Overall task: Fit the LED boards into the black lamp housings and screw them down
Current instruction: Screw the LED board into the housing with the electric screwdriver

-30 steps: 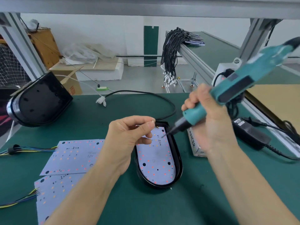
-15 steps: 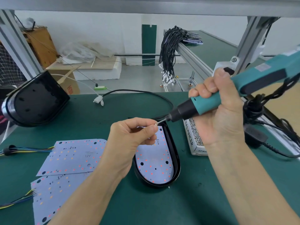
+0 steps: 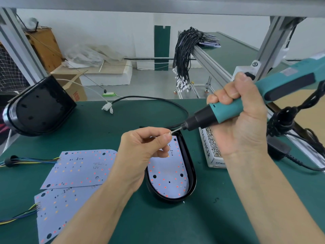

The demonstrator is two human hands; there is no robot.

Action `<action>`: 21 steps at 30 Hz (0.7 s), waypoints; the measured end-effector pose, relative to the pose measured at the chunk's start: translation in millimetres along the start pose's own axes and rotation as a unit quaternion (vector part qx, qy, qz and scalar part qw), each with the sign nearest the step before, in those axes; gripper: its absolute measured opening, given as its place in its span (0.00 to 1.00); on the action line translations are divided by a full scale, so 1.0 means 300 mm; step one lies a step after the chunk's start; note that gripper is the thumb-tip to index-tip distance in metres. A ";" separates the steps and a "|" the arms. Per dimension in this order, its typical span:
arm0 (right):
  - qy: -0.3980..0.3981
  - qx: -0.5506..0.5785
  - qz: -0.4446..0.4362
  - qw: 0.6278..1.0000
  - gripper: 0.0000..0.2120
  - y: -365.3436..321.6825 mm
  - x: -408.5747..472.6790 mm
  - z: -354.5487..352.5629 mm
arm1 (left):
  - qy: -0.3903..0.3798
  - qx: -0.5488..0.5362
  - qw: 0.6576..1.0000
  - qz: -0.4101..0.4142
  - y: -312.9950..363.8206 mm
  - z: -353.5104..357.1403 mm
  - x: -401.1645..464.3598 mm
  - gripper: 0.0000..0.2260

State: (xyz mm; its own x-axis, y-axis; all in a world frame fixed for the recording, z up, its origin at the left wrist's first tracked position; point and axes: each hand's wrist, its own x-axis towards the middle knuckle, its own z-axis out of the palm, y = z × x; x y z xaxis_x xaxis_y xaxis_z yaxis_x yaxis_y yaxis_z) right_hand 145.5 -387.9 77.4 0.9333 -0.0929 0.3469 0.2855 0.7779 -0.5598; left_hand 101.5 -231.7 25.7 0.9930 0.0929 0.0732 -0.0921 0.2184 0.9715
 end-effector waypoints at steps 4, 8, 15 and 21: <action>-0.003 0.002 -0.002 1.000 0.15 0.003 0.003 0.003 | -0.002 0.000 1.000 0.004 -0.002 0.002 0.000 0.06; -0.004 0.004 0.001 1.000 0.14 0.008 0.001 -0.003 | 0.003 -0.004 1.000 0.012 -0.005 0.001 -0.001 0.06; 0.018 0.025 -0.007 0.999 0.14 0.023 -0.007 -0.017 | 0.049 0.137 0.984 0.102 -0.010 0.003 0.009 0.10; 0.011 0.016 -0.017 1.000 0.11 0.031 -0.016 -0.033 | 0.039 0.202 0.972 0.116 -0.001 0.004 0.010 0.10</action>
State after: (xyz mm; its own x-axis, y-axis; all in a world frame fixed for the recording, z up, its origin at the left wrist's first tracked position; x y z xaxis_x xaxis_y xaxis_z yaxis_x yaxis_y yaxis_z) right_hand 145.9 -386.4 63.2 0.9277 -0.1342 0.3485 0.3113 0.7932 -0.5234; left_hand 104.5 -232.6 25.7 0.9388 0.1702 0.2993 -0.2611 -0.2150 0.9411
